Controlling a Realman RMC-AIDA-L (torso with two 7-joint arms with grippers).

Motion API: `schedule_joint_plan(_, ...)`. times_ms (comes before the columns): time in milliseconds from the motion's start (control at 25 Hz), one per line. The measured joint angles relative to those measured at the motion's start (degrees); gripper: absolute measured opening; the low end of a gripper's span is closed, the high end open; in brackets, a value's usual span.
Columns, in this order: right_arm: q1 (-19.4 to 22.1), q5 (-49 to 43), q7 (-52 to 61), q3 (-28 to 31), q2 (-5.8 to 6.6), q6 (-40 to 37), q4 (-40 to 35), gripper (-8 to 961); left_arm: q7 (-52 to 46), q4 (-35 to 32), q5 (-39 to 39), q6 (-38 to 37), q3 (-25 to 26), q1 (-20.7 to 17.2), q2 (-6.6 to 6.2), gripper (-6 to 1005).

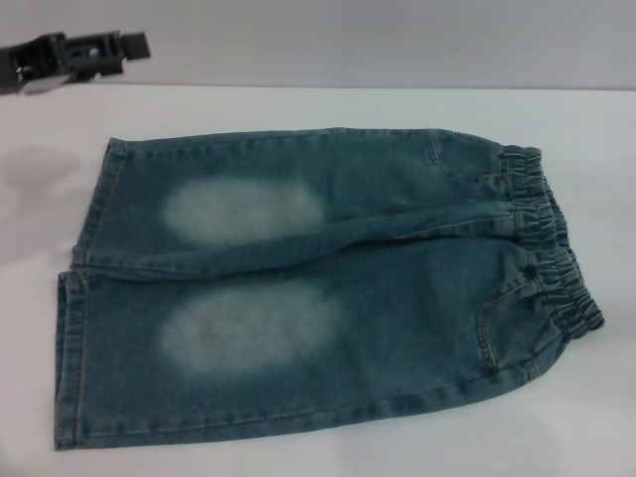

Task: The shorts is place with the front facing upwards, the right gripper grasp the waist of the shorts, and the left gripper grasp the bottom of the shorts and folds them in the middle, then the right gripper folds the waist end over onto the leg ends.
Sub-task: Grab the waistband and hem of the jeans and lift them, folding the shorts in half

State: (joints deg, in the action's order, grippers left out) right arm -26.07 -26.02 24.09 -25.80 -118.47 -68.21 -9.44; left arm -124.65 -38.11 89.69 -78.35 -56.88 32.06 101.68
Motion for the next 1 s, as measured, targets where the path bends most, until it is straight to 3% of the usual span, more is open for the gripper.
schedule_joint_plan(160, 1.1, -0.4, -4.4, 0.5, 0.01, 1.3, 0.1, 549, -5.0, -1.1, 5.3, -3.9, 3.6, -1.1, 0.06, 738)
schedule_joint_plan(400, 1.8, -0.4, -7.8, 0.5, -0.13, 1.8, 0.5, 549, -11.4, -1.2, 8.3, -9.8, 4.2, -3.8, -0.18, 739)
schedule_joint_plan(640, 1.9, -0.1, -10.8, 0.5, 0.03, 3.3, 0.1, 549, -11.4, 0.2, 9.6, -15.6, 4.6, -5.5, -1.69, 738)
schedule_joint_plan(800, 1.6, -0.2, -12.9, 0.6, 0.22, 3.6, 0.0, 550, -11.4, 0.8, 12.0, -18.2, 4.7, -6.0, -1.91, 738)
schedule_joint_plan(1000, 0.9, -0.4, -16.9, 0.4, 0.84, 5.7, 0.0, 550, -11.2, 6.3, 16.1, -19.1, 4.7, -5.1, -2.18, 738)
